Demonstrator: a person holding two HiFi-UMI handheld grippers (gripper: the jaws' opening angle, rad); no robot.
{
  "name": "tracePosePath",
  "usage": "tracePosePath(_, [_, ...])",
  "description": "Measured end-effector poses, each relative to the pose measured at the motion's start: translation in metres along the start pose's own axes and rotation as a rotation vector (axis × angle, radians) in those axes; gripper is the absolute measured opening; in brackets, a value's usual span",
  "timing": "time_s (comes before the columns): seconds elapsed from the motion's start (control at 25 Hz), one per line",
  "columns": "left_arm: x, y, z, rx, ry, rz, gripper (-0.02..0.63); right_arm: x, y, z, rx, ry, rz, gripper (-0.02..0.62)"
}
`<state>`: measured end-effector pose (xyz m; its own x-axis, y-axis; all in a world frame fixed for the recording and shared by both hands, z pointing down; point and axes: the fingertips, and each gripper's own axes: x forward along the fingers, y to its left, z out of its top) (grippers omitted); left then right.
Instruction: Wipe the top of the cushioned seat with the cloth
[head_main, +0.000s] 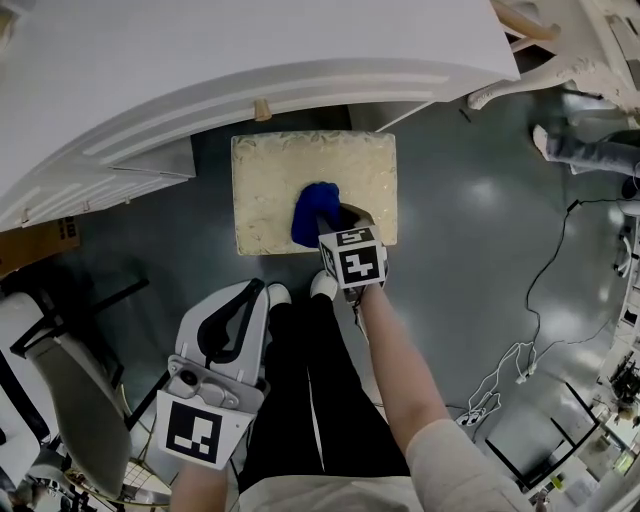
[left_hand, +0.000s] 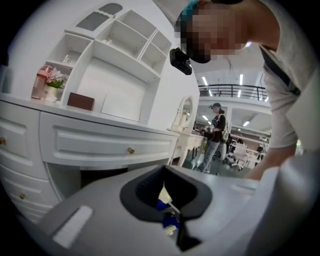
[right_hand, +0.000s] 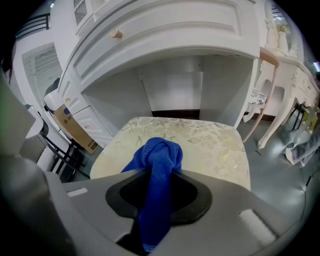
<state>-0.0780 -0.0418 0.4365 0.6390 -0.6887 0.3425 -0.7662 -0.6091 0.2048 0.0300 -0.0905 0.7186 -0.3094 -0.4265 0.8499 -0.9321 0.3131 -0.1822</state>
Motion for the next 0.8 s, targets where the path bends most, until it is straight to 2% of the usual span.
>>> tracePosePath(0.8, [0.048,-0.066,0.008,0.041,0.023,-0.078,0.0,-0.041,-0.104,-0.037,0.1,0.001,-0.076,0.106])
